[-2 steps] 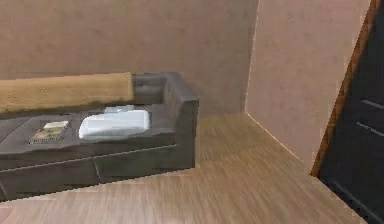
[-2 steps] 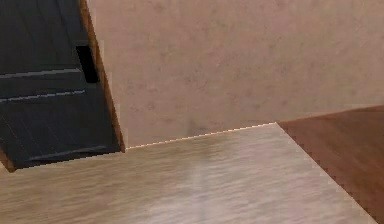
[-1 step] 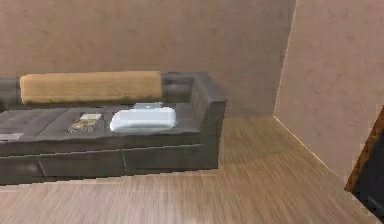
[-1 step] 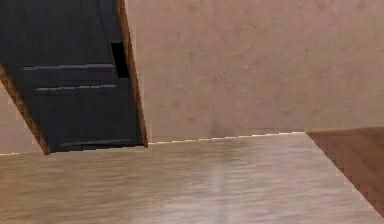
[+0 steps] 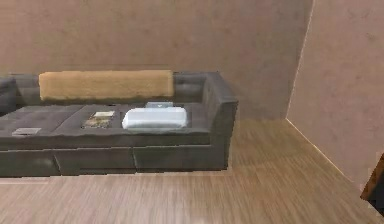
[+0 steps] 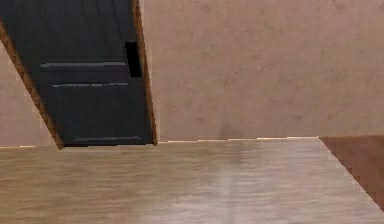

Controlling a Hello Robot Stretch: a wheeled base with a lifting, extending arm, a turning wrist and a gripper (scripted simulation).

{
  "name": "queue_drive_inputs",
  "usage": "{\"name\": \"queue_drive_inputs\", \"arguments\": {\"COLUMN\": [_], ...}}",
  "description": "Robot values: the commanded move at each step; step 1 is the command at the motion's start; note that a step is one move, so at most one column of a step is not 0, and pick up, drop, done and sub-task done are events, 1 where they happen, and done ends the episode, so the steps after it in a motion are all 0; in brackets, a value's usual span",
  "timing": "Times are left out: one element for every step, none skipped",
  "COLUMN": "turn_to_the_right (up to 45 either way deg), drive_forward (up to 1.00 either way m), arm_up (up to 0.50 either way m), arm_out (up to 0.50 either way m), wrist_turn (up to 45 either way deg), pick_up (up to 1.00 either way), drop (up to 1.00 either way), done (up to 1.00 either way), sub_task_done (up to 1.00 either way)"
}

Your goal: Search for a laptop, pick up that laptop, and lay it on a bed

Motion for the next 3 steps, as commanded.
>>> {"name": "queue_drive_inputs", "arguments": {"turn_to_the_right": [0.0, -27.0, 0.0], "drive_forward": [0.50, 0.00, 0.75], "arm_up": [0.00, 0.00, 0.00], "arm_out": [0.00, 0.00, 0.00], "wrist_turn": [0.0, 0.0, 0.0], "pick_up": [0.00, 0.00, 0.00], "drop": [0.00, 0.00, 0.00], "done": [0.00, 0.00, 0.00], "sub_task_done": [0.00, 0.00, 0.00]}}
